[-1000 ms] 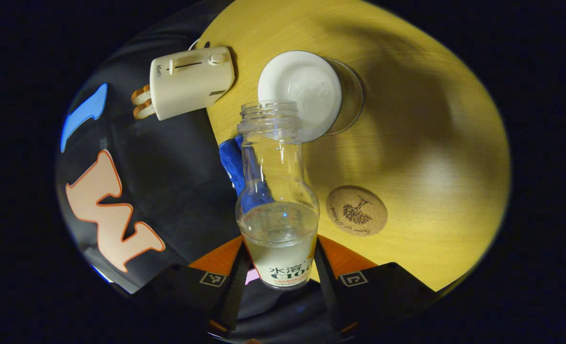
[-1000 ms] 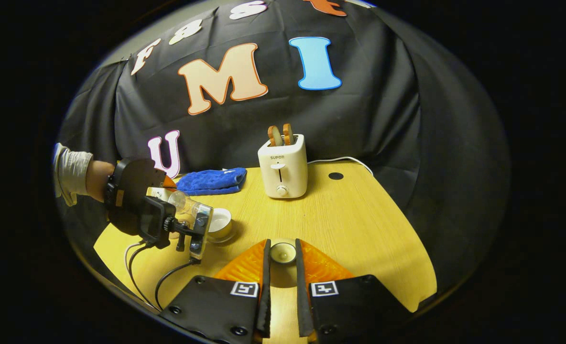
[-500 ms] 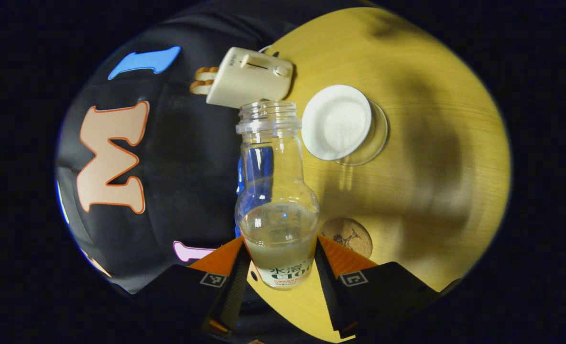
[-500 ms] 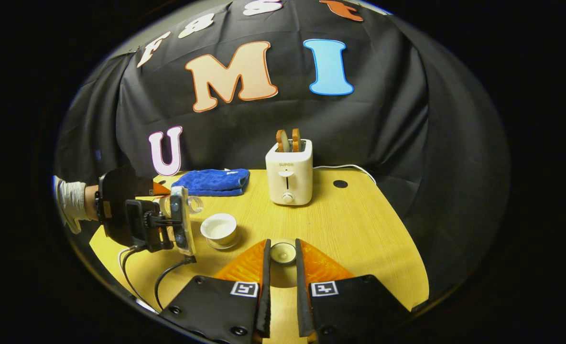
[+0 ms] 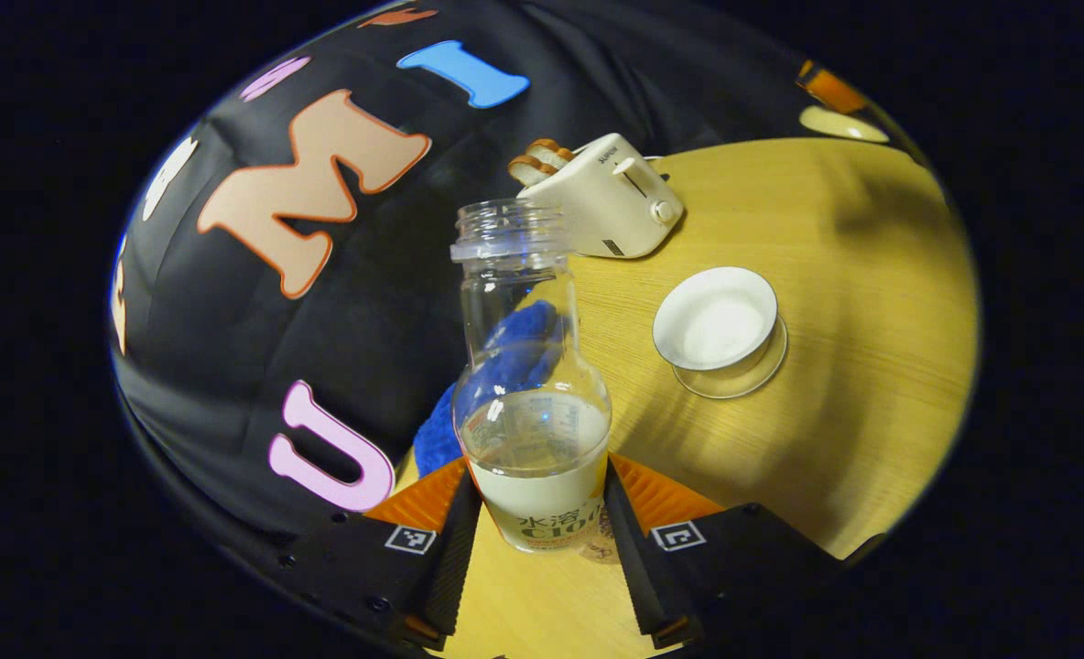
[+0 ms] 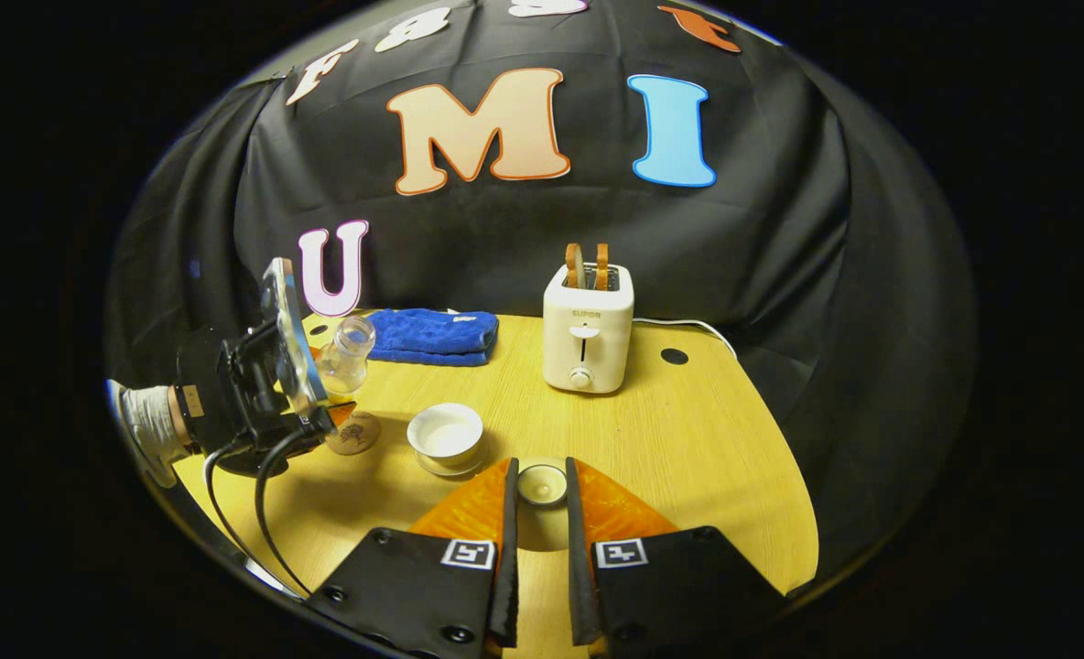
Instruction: Open the teacup lid with one hand, grasp the water bottle and pour water into the teacup with the other hand; after pouring, place the water bottle on the coaster and then close the teacup lid.
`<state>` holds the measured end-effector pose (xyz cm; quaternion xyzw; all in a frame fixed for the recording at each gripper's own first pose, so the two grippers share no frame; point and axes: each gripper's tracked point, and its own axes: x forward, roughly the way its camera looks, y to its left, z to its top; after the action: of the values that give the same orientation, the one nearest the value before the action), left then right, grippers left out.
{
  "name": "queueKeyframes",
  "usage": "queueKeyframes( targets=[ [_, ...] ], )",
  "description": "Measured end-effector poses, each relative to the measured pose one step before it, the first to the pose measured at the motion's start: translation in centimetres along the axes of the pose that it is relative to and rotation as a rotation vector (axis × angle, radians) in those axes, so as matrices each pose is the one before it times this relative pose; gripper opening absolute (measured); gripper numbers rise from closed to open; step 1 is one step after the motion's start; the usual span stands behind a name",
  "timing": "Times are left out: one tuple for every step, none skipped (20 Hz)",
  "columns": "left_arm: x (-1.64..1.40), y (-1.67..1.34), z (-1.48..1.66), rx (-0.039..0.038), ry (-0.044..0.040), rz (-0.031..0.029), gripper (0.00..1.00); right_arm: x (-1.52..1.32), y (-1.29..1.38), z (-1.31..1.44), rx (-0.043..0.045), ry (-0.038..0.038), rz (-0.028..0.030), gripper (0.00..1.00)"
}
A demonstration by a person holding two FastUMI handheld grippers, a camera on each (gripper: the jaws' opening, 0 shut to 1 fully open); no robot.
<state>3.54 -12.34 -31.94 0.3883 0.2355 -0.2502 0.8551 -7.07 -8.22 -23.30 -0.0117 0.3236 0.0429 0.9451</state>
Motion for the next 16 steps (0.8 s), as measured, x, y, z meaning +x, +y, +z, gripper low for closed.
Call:
queueKeyframes(
  targets=[
    [-0.017,0.117,-0.060,-0.05083,-0.01733,-0.00356,0.70,0.018,0.366,-0.057,-0.01073,0.00498,0.00017,0.28],
    [-0.007,-0.012,0.094,-0.04938,-0.02496,-0.00438,0.70,0.045,0.411,0.008,-0.01038,0.00525,0.00111,0.28],
    [0.149,0.080,0.140,-0.05154,-0.02323,-0.00036,0.70,0.023,0.386,-0.030,-0.00955,0.00577,0.00076,0.28],
    [0.217,0.123,0.299,-0.04781,-0.01890,-0.00308,0.70,0.075,0.361,-0.031,-0.00896,0.00767,0.00030,0.28],
    [0.097,0.253,0.294,-0.04316,-0.02827,0.00467,0.70,0.058,0.382,-0.048,-0.00511,0.00694,-0.00018,0.28],
    [0.190,0.093,0.014,-0.04166,-0.00717,0.00087,0.69,-0.004,0.302,0.205,-0.00090,0.00242,0.00048,0.25],
    [0.217,0.042,0.047,-0.03708,-0.01121,-0.00814,0.69,0.045,0.342,0.158,0.00065,0.00318,-0.00081,0.28],
    [0.384,-0.247,0.050,-0.03158,-0.01592,-0.00389,0.70,0.062,0.324,0.193,0.00004,0.00424,-0.00189,0.25],
    [0.165,0.047,0.042,-0.02218,-0.01075,0.00309,0.70,0.116,0.354,0.081,-0.00234,0.00481,-0.00098,0.25],
    [0.372,0.086,-0.124,-0.01808,-0.00927,-0.00056,0.70,0.043,0.357,0.088,-0.00575,0.00616,-0.00059,0.25],
    [0.165,0.201,-0.197,-0.02304,-0.01060,0.00480,0.70,0.146,0.302,0.172,-0.00913,0.00602,-0.00042,0.25],
    [0.208,-0.090,-0.419,-0.02994,0.00271,0.00055,0.70,0.013,0.312,0.002,-0.01193,0.00613,-0.00158,0.25],
    [0.019,0.148,-0.524,-0.02370,0.00340,0.00088,0.70,0.126,0.363,0.088,-0.01092,0.00420,-0.00130,0.27],
    [-0.040,0.108,-0.240,-0.02300,-0.00768,0.00301,0.70,0.174,0.345,0.070,-0.00619,0.00312,-0.00026,0.28],
    [0.091,0.181,-0.254,-0.02522,-0.00052,0.00438,0.70,0.089,0.219,0.115,-0.00264,0.00397,0.00091,0.28],
    [0.152,0.020,-0.479,-0.01967,0.00277,-0.00321,0.70,0.143,0.339,0.138,-0.00385,0.00378,-0.00072,0.28]
  ],
)
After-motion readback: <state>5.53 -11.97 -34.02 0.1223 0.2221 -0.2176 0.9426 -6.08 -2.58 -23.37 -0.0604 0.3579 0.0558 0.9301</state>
